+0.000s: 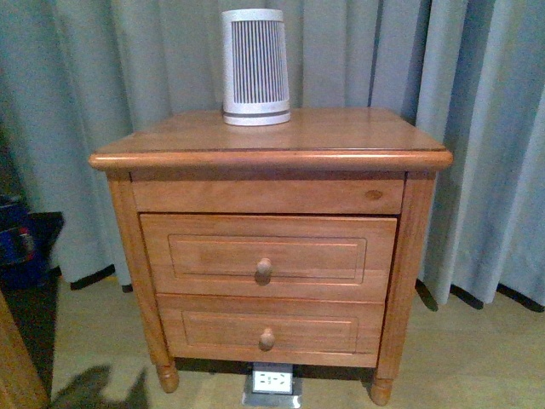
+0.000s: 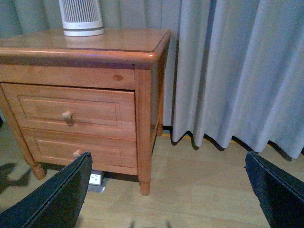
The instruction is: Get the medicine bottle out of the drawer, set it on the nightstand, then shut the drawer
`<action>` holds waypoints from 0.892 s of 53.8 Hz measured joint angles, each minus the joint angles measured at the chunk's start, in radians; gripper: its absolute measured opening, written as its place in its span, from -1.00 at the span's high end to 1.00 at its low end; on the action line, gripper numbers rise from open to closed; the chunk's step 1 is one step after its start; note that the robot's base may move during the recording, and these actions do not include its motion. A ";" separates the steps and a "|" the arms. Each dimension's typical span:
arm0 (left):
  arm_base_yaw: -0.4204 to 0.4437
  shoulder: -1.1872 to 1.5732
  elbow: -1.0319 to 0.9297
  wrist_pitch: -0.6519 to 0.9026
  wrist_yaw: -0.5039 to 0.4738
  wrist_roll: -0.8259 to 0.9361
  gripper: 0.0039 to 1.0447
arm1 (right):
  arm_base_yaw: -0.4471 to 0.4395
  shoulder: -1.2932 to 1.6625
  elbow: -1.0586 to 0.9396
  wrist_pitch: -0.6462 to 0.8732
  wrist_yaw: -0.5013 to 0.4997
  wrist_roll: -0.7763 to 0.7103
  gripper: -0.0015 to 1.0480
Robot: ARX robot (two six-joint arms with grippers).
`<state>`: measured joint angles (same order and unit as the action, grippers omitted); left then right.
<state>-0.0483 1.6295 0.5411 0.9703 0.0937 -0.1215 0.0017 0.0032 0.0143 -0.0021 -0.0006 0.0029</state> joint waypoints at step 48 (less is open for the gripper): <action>-0.345 0.658 0.504 0.055 -0.071 -0.041 -0.87 | 0.000 0.000 0.000 0.000 0.000 0.000 -0.87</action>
<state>-0.3931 2.2879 1.0447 1.0256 0.0227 -0.1627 0.0017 0.0032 0.0143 -0.0021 -0.0006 0.0029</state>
